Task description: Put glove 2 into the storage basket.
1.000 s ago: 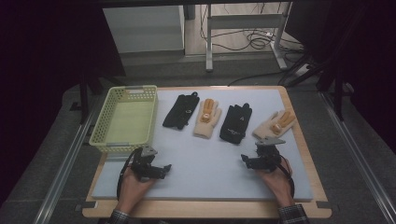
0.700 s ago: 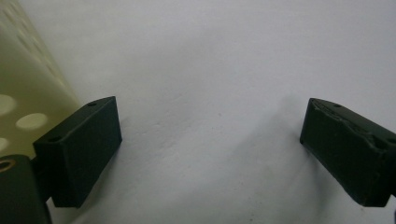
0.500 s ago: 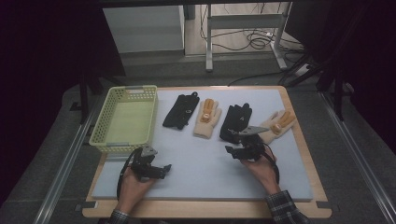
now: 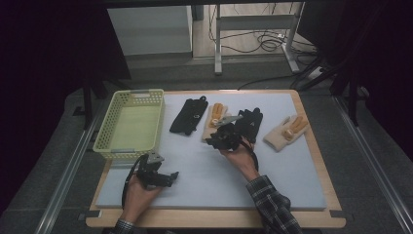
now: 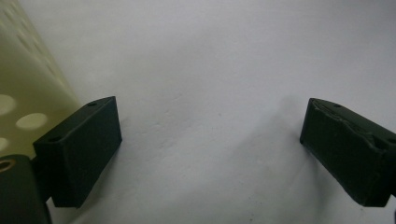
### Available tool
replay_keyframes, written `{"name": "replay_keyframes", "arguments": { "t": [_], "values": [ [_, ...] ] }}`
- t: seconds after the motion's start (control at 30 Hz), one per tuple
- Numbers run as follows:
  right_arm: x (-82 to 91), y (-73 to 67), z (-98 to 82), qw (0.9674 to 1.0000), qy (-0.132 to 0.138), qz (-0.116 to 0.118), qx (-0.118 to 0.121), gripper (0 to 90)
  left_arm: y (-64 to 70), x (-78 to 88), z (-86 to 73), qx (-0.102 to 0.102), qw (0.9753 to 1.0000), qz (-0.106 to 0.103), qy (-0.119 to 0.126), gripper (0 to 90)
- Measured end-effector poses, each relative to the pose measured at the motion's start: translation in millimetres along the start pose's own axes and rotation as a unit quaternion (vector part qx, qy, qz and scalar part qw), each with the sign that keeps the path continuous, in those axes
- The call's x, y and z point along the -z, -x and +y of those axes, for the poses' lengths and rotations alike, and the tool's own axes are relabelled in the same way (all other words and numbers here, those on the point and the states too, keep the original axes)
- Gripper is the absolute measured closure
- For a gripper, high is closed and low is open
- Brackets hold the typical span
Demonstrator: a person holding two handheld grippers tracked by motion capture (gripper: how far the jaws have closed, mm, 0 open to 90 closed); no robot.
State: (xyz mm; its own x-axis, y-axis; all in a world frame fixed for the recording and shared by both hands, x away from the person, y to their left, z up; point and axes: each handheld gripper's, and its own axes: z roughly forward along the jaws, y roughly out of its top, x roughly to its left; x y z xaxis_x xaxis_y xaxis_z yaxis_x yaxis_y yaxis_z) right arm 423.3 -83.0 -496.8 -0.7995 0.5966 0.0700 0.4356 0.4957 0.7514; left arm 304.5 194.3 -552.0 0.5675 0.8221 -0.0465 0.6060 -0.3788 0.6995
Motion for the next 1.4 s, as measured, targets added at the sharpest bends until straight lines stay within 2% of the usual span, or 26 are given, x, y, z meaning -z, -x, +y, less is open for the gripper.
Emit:
{"name": "replay_keyframes", "arguments": {
  "t": [0.1, 0.13, 0.23, 0.27, 0.33, 0.63, 0.7, 0.8, 0.83, 0.87, 0.9, 0.93, 0.97, 1.03, 1.07, 1.17, 1.3, 1.33, 1.4],
  "values": [
    [-9.0, -1.6, 6.5, 1.0, 0.001, 0.005, -0.001, 68.1, -0.1, 0.1, 0.0, -0.001, 1.0, 0.0, -0.001, 5.2],
    [-17.2, -3.4, 12.6, 1.0, 0.0, 0.004, 0.007, 69.7, -0.2, 0.1, 0.0, -0.001, 1.0, 0.0, -0.001, 5.2],
    [-24.9, -5.5, 18.4, 0.9999, 0.0, 0.007, 0.01, 70.3, -0.2, 0.0, 0.0, -0.001, 1.0, 0.0, -0.001, 5.2],
    [-33.6, -7.9, 24.5, 0.9998, -0.004, 0.005, 0.018, 70.2, -0.2, 0.0, 0.0, -0.001, 1.0, 0.0, -0.001, 5.2],
    [-40.2, -9.3, 28.9, 0.9998, -0.003, 0.005, 0.021, 70.0, -0.2, 0.0, 0.0, -0.001, 1.0, 0.0, -0.001, 5.2],
    [-68.9, -11.0, 44.2, 0.9999, -0.004, 0.01, 0.013, 66.7, -0.2, -0.1, 0.0, 0.0, 1.0, 0.0, -0.001, 5.2],
    [-76.2, -11.9, 47.2, 0.9999, -0.005, 0.009, 0.013, 63.3, -0.2, 0.0, 0.0, 0.0, 1.0, 0.0, -0.001, 5.2],
    [-90.3, -13.9, 50.1, 0.9998, -0.013, -0.001, 0.017, 60.3, -0.1, -0.1, -0.1, 0.001, 1.0, 0.0, 0.0, 5.2],
    [-90.3, -13.9, 50.1, 0.9998, -0.013, -0.001, 0.017, 60.3, -0.1, -0.1, -0.1, 0.001, 1.0, 0.0, 0.0, 5.2],
    [-98.5, -14.0, 50.3, 0.9993, -0.022, -0.015, 0.027, 59.6, -0.1, -0.1, -0.1, 0.001, 1.0, 0.0, 0.0, 5.2],
    [-98.5, -14.0, 50.3, 0.9993, -0.022, -0.015, 0.027, 59.6, -0.1, -0.1, -0.1, 0.001, 1.0, 0.0, 0.0, 5.2],
    [-106.7, -13.7, 48.0, 0.9979, -0.04, -0.036, 0.035, 62.0, 0.0, -0.1, -0.1, 0.001, 1.0, 0.0, 0.0, 5.2],
    [-108.7, -13.7, 45.9, 0.9972, -0.038, -0.047, 0.044, 67.6, 0.0, -0.1, -0.1, 0.001, 1.0, 0.0, 0.0, 5.2],
    [-108.6, -14.4, 45.1, 0.9962, -0.036, -0.066, 0.044, 79.2, 0.0, -0.1, -0.1, 0.001, 1.0, -0.001, 0.0, 5.2],
    [-108.4, -14.2, 45.3, 0.9956, -0.038, -0.072, 0.046, 81.7, -0.1, -0.1, -0.1, 0.001, 1.0, -0.001, 0.0, 5.2],
    [-107.0, -13.1, 46.6, 0.9955, -0.042, -0.07, 0.047, 83.8, -0.1, -0.2, -0.1, 0.001, 1.0, -0.001, 0.0, 5.2],
    [-97.5, -14.6, 48.1, 0.9963, -0.033, -0.054, 0.058, 83.8, -0.1, -0.1, -0.1, 0.001, 1.0, -0.001, 0.0, 5.2],
    [-92.0, -15.5, 48.7, 0.9969, -0.027, -0.046, 0.058, 83.8, -0.2, 0.0, 0.0, 0.0, 1.0, 0.0, -0.001, 5.2],
    [-69.5, -22.5, 49.5, 0.9974, -0.018, -0.024, 0.066, 83.7, -0.2, 0.0, 0.0, -0.001, 1.0, 0.0, -0.001, 5.2]
  ]
}}
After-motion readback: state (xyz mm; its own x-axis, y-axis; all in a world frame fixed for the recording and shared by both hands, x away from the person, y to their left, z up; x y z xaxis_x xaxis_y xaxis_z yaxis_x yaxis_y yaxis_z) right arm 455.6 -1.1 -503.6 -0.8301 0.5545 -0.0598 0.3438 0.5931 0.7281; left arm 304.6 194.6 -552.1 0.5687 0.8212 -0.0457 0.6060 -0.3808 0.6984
